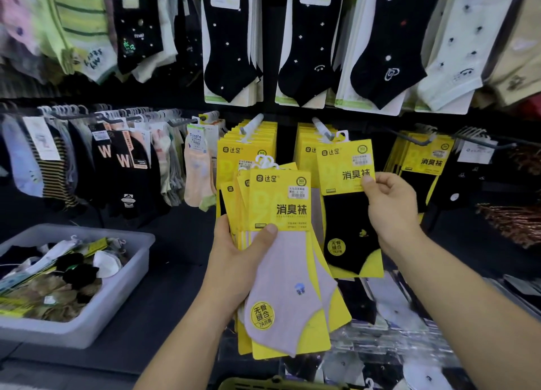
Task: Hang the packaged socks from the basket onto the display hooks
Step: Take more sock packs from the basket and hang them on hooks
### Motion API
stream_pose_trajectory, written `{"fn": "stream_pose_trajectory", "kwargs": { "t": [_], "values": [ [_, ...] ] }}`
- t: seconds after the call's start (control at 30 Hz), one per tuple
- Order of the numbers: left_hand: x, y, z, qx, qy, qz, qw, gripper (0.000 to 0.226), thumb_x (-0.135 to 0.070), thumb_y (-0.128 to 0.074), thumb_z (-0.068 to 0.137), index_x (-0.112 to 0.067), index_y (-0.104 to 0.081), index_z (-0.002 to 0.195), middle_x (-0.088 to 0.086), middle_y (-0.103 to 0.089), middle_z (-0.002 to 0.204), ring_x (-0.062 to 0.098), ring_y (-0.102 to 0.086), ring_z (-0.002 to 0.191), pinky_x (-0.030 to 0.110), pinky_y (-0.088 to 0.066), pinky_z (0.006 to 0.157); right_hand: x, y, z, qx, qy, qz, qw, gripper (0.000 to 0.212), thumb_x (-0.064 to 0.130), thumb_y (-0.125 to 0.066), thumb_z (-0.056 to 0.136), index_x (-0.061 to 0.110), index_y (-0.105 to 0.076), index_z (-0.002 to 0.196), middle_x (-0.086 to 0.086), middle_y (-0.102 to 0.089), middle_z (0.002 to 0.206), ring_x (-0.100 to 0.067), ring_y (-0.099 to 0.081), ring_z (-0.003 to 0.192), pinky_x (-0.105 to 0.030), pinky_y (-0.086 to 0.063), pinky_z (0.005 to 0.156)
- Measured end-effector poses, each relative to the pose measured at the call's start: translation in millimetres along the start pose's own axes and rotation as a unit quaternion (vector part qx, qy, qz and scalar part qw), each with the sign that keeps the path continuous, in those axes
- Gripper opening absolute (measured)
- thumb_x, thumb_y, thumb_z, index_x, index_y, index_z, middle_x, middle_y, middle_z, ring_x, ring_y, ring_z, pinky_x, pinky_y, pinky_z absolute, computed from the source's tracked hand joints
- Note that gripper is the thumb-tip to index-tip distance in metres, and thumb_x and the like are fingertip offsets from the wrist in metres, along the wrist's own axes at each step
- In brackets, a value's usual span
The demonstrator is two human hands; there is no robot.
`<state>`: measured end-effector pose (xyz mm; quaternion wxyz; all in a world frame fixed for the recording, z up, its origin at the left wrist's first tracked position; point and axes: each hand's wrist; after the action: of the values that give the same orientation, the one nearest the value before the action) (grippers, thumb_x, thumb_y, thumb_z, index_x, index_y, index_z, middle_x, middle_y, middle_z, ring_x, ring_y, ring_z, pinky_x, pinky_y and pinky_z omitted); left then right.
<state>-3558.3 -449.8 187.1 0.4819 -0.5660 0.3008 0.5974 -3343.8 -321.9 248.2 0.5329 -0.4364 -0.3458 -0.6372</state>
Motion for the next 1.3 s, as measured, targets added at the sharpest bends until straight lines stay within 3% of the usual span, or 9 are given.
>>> {"fn": "stream_pose_trajectory", "kwargs": {
  "t": [0.23, 0.4, 0.53, 0.63, 0.77, 0.9, 1.07, 1.17, 1.3],
  "values": [
    [-1.0, 2.3, -0.1, 0.007, 0.007, -0.015, 1.000, 0.066, -0.060, -0.087, 0.064, -0.039, -0.057, 0.119, -0.011, -0.080, 0.112, 0.016, -0.080, 0.100, 0.031, -0.065, 0.072, -2.3, -21.2, 7.7, 0.016, 0.011, -0.030, 0.999, 0.008, 0.024, -0.066, 0.096, 0.016, -0.067, 0.098, -0.003, -0.075, 0.091, -0.019, -0.072, 0.091, -0.040, -0.057, 0.087],
    [-1.3, 2.0, -1.1, 0.008, 0.013, -0.024, 1.000, 0.067, -0.059, -0.088, 0.064, -0.037, -0.058, 0.120, -0.009, -0.080, 0.112, 0.018, -0.080, 0.101, 0.039, -0.064, 0.078, -10.6, -21.9, 10.0, -0.026, 0.006, -0.075, 0.997, 0.013, 0.028, -0.072, 0.091, 0.016, -0.069, 0.093, 0.005, -0.066, 0.081, -0.008, -0.060, 0.077, -0.017, -0.043, 0.066],
    [-1.1, 0.5, -1.0, 0.010, 0.018, -0.029, 0.999, 0.062, -0.051, -0.088, 0.071, -0.035, -0.057, 0.122, -0.008, -0.080, 0.112, 0.020, -0.080, 0.101, 0.043, -0.064, 0.081, -2.5, -19.4, -3.9, -0.052, 0.006, -0.099, 0.994, 0.023, 0.031, -0.074, 0.089, 0.012, -0.065, 0.097, 0.008, -0.061, 0.078, -0.002, -0.055, 0.069, -0.018, -0.041, 0.064],
    [-1.0, -1.3, -2.2, 0.012, 0.019, -0.033, 0.999, 0.066, -0.053, -0.088, 0.069, -0.034, -0.057, 0.122, -0.007, -0.080, 0.113, 0.021, -0.080, 0.102, 0.046, -0.064, 0.084, 13.9, -22.0, -29.1, 0.050, 0.008, -0.072, 0.996, 0.031, 0.045, -0.070, 0.088, 0.014, -0.066, 0.081, -0.001, -0.064, 0.073, -0.005, -0.055, 0.064, -0.024, -0.045, 0.064],
    [0.0, -4.7, -3.4, 0.003, 0.008, -0.029, 1.000, 0.065, -0.053, -0.088, 0.069, -0.033, -0.057, 0.122, -0.009, -0.080, 0.113, 0.018, -0.080, 0.103, 0.043, -0.065, 0.082, 28.6, -30.0, -65.2, 0.180, 0.002, -0.100, 0.979, 0.057, 0.071, -0.073, 0.064, 0.016, -0.065, 0.077, -0.003, -0.060, 0.067, -0.006, -0.052, 0.060, -0.022, -0.044, 0.054],
    [2.4, -7.2, -5.7, -0.003, -0.007, 0.000, 1.000, 0.070, -0.061, -0.087, 0.062, -0.037, -0.056, 0.121, -0.016, -0.078, 0.110, 0.012, -0.079, 0.101, 0.037, -0.065, 0.078, 27.2, -30.9, -71.8, 0.171, -0.019, -0.117, 0.978, 0.045, 0.045, -0.088, 0.066, 0.012, -0.064, 0.084, 0.001, -0.063, 0.071, -0.007, -0.054, 0.061, -0.023, -0.045, 0.054],
    [2.4, -8.0, -8.5, 0.007, 0.001, -0.003, 1.000, 0.079, -0.068, -0.087, 0.058, -0.038, -0.055, 0.123, -0.019, -0.077, 0.111, 0.010, -0.078, 0.103, 0.037, -0.064, 0.082, 24.7, -25.1, -72.9, 0.207, -0.095, -0.018, 0.973, 0.024, 0.024, -0.081, 0.082, 0.007, -0.070, 0.094, -0.003, -0.077, 0.078, -0.009, -0.069, 0.062, -0.017, -0.047, 0.047],
    [0.4, -9.5, -8.7, 0.008, 0.002, -0.010, 1.000, 0.082, -0.066, -0.087, 0.057, -0.035, -0.054, 0.125, -0.020, -0.078, 0.112, 0.007, -0.077, 0.103, 0.030, -0.063, 0.079, 24.3, -21.2, -71.2, 0.204, -0.127, 0.035, 0.970, 0.023, 0.018, -0.076, 0.087, 0.004, -0.065, 0.101, -0.008, -0.078, 0.088, -0.018, -0.075, 0.076, -0.026, -0.057, 0.057],
    [1.5, -8.1, -7.8, 0.001, 0.004, -0.001, 1.000, 0.073, -0.055, -0.091, 0.061, -0.035, -0.058, 0.123, -0.018, -0.079, 0.110, 0.008, -0.078, 0.101, 0.036, -0.061, 0.083, 20.3, -15.0, -69.7, 0.245, -0.177, 0.088, 0.949, 0.025, 0.014, -0.072, 0.089, 0.007, -0.063, 0.111, -0.009, -0.077, 0.101, -0.026, -0.075, 0.092, -0.033, -0.061, 0.069]
  ]
}}
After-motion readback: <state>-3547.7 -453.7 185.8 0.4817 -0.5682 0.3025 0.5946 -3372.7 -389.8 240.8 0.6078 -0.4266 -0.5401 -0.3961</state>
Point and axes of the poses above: each hand's wrist, its own z-axis towards the middle knuckle, its own y-axis out of the back of the hand, x = y × z
